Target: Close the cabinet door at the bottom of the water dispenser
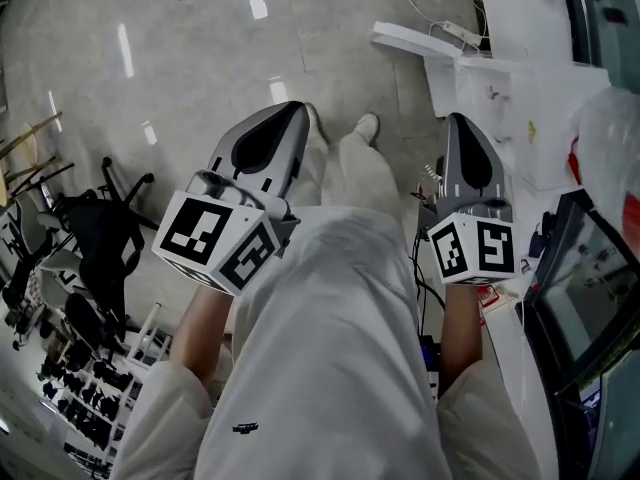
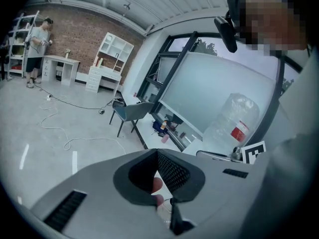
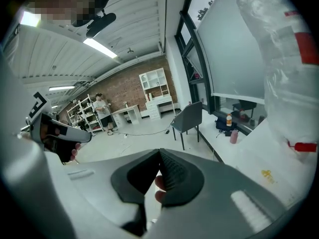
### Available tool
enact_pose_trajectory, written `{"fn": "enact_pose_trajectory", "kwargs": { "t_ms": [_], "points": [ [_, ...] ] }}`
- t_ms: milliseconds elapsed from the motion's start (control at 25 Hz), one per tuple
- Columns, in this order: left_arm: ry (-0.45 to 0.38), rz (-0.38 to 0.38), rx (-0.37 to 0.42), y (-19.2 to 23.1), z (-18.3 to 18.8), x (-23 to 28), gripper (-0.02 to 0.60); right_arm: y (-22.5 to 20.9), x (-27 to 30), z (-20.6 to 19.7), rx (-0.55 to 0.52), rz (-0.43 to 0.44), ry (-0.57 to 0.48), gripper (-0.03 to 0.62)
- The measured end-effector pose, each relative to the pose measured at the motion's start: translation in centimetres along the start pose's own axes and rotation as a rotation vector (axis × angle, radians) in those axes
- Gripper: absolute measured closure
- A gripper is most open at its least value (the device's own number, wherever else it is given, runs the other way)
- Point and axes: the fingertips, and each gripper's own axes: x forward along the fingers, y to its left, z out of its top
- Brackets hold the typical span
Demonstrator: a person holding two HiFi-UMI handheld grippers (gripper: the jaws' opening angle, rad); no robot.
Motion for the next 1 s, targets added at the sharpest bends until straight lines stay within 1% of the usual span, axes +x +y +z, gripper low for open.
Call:
{"fn": "enact_pose_trajectory", "kwargs": {
  "t_ms": [200,520,680,800,880,1000],
  "points": [
    [0.020,0.012,-0.039,1.6,-1.9,1.9,0.575,-0.5,2.5,-2.0,0.007,0.014,0.033,0.584],
    [0.068,0.028,-0.033,3.9,-4.7,5.2,0.575,-1.4,6.5,-5.2,-0.022,0.051,0.085,0.584],
    [0.082,0.027,-0.039,4.9,-5.6,7.0,0.574,-2.4,8.4,-6.6,-0.025,0.047,0.101,0.583],
    [0.091,0.028,-0.049,5.7,-6.3,8.4,0.575,-3.3,9.9,-8.3,-0.018,0.045,0.131,0.582],
    [0.105,0.030,-0.059,6.3,-7.0,9.6,0.575,-3.8,11.1,-9.5,-0.007,0.051,0.146,0.554],
    [0.120,0.036,-0.060,7.4,-7.9,11.8,0.574,-4.7,13.1,-10.7,-0.006,0.056,0.155,0.554]
  ]
}}
